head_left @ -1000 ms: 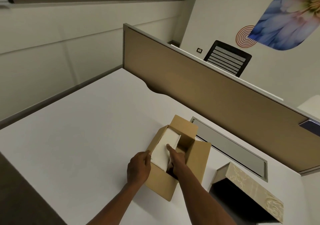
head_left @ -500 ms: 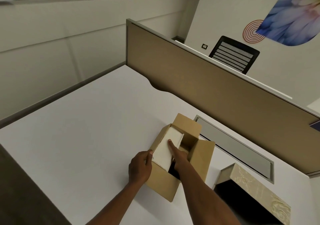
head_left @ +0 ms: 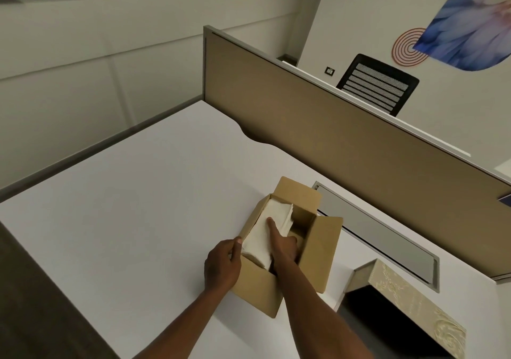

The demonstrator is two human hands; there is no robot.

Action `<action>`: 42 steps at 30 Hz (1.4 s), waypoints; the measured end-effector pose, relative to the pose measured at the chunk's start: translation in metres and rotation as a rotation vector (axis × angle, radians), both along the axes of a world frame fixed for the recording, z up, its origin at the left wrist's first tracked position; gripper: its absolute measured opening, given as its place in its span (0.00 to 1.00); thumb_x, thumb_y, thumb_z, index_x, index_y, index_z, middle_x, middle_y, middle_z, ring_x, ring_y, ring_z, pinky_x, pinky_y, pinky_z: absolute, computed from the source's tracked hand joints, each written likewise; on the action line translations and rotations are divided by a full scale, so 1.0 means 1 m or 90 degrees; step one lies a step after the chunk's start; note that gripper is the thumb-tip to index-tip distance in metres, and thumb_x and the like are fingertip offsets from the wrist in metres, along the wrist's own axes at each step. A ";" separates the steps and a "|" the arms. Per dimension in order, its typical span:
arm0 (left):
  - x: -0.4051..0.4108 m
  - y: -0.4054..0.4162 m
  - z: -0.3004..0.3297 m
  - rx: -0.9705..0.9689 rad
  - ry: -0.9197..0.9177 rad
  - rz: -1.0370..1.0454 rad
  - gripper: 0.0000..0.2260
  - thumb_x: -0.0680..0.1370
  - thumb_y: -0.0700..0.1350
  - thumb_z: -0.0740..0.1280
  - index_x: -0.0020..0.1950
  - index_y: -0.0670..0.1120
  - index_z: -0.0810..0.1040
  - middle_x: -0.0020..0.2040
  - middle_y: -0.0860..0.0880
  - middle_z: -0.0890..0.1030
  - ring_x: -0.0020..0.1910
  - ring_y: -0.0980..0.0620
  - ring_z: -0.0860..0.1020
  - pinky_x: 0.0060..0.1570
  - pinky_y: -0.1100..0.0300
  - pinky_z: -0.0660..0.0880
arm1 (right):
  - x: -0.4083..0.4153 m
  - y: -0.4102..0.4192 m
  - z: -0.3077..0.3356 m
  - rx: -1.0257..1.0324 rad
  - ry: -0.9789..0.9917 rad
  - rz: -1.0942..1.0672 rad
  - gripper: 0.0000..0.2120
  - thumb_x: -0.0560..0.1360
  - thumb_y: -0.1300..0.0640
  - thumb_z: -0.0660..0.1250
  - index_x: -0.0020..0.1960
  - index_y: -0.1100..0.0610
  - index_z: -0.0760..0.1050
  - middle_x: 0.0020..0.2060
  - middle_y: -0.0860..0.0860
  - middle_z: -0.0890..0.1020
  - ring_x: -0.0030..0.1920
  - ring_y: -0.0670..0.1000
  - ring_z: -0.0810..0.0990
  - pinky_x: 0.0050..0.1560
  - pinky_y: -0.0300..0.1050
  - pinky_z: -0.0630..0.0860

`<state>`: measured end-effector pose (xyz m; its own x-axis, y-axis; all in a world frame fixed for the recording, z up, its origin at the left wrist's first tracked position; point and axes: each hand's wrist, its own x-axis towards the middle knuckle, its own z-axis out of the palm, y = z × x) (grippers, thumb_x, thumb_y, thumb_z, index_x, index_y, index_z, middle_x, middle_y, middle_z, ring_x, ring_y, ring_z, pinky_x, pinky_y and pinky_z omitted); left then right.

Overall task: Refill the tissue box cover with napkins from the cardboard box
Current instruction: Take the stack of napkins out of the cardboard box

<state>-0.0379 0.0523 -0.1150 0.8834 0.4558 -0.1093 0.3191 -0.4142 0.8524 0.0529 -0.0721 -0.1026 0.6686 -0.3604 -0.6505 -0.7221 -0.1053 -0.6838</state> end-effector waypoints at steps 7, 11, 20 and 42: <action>-0.005 -0.005 -0.001 -0.007 -0.017 0.002 0.13 0.81 0.53 0.62 0.54 0.47 0.83 0.53 0.51 0.84 0.43 0.60 0.76 0.42 0.70 0.71 | -0.004 -0.017 -0.004 0.228 -0.006 -0.051 0.42 0.56 0.42 0.87 0.62 0.57 0.74 0.54 0.57 0.85 0.53 0.61 0.84 0.60 0.63 0.80; -0.008 -0.012 -0.003 0.023 -0.036 0.019 0.14 0.81 0.53 0.62 0.54 0.48 0.83 0.53 0.52 0.84 0.45 0.59 0.79 0.44 0.67 0.76 | -0.007 -0.025 0.004 0.294 0.024 -0.025 0.42 0.51 0.47 0.89 0.60 0.59 0.78 0.53 0.59 0.87 0.53 0.63 0.86 0.60 0.66 0.80; -0.012 -0.017 -0.007 0.035 -0.055 0.037 0.14 0.82 0.53 0.61 0.56 0.49 0.83 0.54 0.52 0.84 0.49 0.55 0.80 0.48 0.58 0.80 | -0.012 -0.030 0.030 0.379 0.018 0.013 0.34 0.65 0.55 0.83 0.67 0.63 0.76 0.57 0.63 0.85 0.58 0.64 0.84 0.57 0.62 0.81; 0.036 -0.044 0.152 -0.316 0.095 -0.322 0.27 0.76 0.71 0.50 0.70 0.60 0.69 0.69 0.52 0.75 0.66 0.46 0.74 0.67 0.42 0.70 | -0.073 -0.100 0.102 0.627 -0.160 0.044 0.37 0.74 0.46 0.72 0.78 0.55 0.63 0.59 0.62 0.77 0.57 0.63 0.80 0.63 0.63 0.74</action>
<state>-0.0021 0.0079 0.0368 0.9324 -0.1399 -0.3331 0.3184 -0.1178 0.9406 -0.0202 -0.1719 -0.0004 0.8261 0.3045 -0.4742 -0.5589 0.5504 -0.6202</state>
